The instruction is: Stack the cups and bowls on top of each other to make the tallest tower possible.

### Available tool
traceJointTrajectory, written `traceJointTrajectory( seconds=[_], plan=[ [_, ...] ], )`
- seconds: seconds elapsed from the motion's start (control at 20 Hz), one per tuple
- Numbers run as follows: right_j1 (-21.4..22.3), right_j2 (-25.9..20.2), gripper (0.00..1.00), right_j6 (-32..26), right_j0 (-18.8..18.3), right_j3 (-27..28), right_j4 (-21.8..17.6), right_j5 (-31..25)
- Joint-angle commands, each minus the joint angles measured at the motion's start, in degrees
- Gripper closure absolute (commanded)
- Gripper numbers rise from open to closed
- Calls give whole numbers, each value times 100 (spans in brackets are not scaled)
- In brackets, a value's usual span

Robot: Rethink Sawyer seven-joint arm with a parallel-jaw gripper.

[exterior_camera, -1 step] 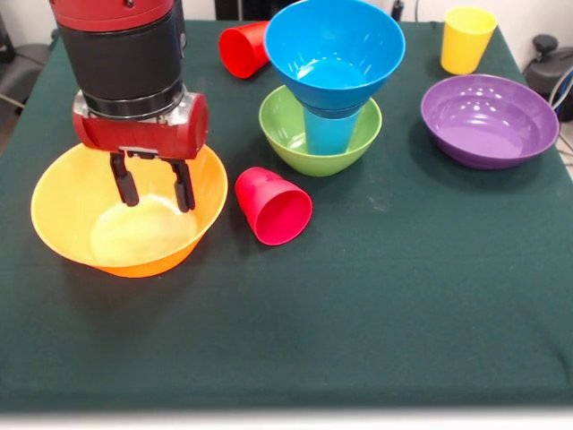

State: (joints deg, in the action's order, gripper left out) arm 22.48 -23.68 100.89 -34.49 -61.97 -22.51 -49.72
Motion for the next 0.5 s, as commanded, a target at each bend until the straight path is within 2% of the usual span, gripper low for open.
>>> traceJointTrajectory(
  seconds=[0.05, 0.5],
  plan=[
    [-435, 115, 0, -103, 90, 136, -277, 335],
    [-582, 137, 0, -119, 103, 295, -260, 340]
  ],
)
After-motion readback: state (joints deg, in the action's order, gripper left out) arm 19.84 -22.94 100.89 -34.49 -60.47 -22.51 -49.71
